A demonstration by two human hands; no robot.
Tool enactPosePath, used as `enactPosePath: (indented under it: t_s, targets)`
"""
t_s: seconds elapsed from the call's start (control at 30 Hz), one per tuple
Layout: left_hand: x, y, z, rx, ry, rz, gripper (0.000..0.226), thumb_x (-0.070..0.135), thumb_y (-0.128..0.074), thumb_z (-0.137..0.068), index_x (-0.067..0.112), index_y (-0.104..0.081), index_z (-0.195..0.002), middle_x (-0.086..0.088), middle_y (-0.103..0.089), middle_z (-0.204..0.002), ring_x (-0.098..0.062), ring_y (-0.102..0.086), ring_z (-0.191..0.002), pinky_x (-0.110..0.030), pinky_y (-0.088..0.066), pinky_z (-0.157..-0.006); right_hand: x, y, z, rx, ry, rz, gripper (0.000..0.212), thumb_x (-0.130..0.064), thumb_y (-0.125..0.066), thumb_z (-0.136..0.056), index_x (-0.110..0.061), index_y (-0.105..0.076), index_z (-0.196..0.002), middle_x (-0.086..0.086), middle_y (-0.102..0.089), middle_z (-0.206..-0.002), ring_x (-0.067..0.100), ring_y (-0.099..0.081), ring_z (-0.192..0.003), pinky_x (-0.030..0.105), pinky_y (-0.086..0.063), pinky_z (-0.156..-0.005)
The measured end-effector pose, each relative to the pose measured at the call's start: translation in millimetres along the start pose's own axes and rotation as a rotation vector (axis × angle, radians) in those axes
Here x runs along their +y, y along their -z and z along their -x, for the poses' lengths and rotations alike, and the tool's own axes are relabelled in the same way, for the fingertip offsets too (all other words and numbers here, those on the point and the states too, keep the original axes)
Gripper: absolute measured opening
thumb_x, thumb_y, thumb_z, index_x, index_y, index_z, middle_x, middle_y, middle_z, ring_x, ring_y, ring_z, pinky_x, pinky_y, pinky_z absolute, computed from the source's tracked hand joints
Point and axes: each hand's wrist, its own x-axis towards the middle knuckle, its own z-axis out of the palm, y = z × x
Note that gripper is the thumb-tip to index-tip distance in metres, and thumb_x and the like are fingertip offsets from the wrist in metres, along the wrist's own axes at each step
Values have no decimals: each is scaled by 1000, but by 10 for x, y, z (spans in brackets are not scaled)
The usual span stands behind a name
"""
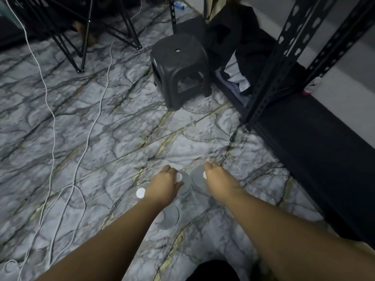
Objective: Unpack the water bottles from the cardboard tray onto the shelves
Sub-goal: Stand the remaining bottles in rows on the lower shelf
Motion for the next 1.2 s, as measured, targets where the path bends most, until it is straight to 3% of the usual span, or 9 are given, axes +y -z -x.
enactPosePath:
  t_s: [0.13, 0.23, 0.33, 0.5, 0.7, 0.83, 0.97, 1.07, 1.2]
  targets:
    - [199, 128, 2, 18, -121, -21, 33, 39, -59, -104, 11, -61, -120, -5, -53, -117, -32, -63, -93, -38, -45, -69, 191, 34, 382, 77, -2, -100, 25, -20, -55, -105, -10, -49, -126, 9, -53, -129, 29, -62, -107, 30, -41, -74]
    - [472, 276, 6, 19, -244, -6, 34, 40, -57, -104, 11, -60, -122, -5, -50, -117, -30, -62, -85, -43, -51, -71, 293, 254, 681, 163, -53, -212, 26, -29, -52, -106, -10, -53, -123, 7, -54, -123, 28, -61, -105, 34, -46, -77]
    - [831, 460, -1, 30, -386, 8, 32, 38, -55, -106, 12, -58, -123, 2, -43, -111, -22, -54, -74, -35, -40, -65, 438, 544, 1017, 223, -93, -262, 25, -32, -54, -105, -13, -53, -121, 4, -54, -122, 25, -59, -104, 35, -47, -79]
    - [1558, 844, 107, 61, -605, 32, 27, 39, -47, -108, 18, -55, -123, 7, -38, -108, -16, -50, -82, -30, -34, -69, 748, 1088, 1708, 370, -137, -275, 20, -38, -57, -104, -21, -48, -105, -4, -48, -113, 19, -54, -97, 39, -48, -82]
    - [2575, 1577, 260, 104, -911, 2, 8, 37, -46, -108, 30, -47, -105, 12, -39, -99, -7, -45, -84, -30, -36, -77, 1014, 1957, 2581, 573, -136, -263, 22, -42, -57, -102, -21, -52, -108, -5, -53, -112, 18, -57, -97, 41, -49, -87]
    - [3330, 2314, 446, 128, -1061, -72, 11, 42, -46, -105, 32, -49, -101, 14, -42, -99, -6, -51, -88, -34, -42, -79, 1117, 2667, 3059, 719, -155, -163, 23, -47, -56, -102, -25, -48, -103, -8, -53, -106, 15, -55, -93, 36, -45, -77]
    - [4028, 2994, 633, 205, -1192, -140, 34, 53, -38, -101, 23, -55, -103, 6, -46, -98, -14, -52, -94, -37, -45, -83, 1221, 3344, 3532, 932, -159, -205, 28, -50, -60, -99, -24, -51, -96, -7, -57, -96, 14, -56, -82, 41, -52, -73]
    - [4490, 3424, 775, 285, -1303, -127, 50, 61, -34, -97, 20, -60, -106, 5, -54, -99, -7, -52, -99, -35, -47, -91, 1272, 3823, 3875, 1060, -164, -207, 30, -48, -62, -99, -20, -55, -96, -5, -58, -93, 12, -55, -79, 32, -45, -68]
    - [5048, 3949, 930, 335, -1315, -144, 40, 50, -45, -104, 16, -62, -115, 2, -59, -107, -12, -58, -101, -39, -49, -96, 1272, 4383, 4247, 1180, -180, -150, 28, -45, -64, -99, -19, -55, -93, -7, -57, -84, 7, -51, -72, 25, -37, -62]
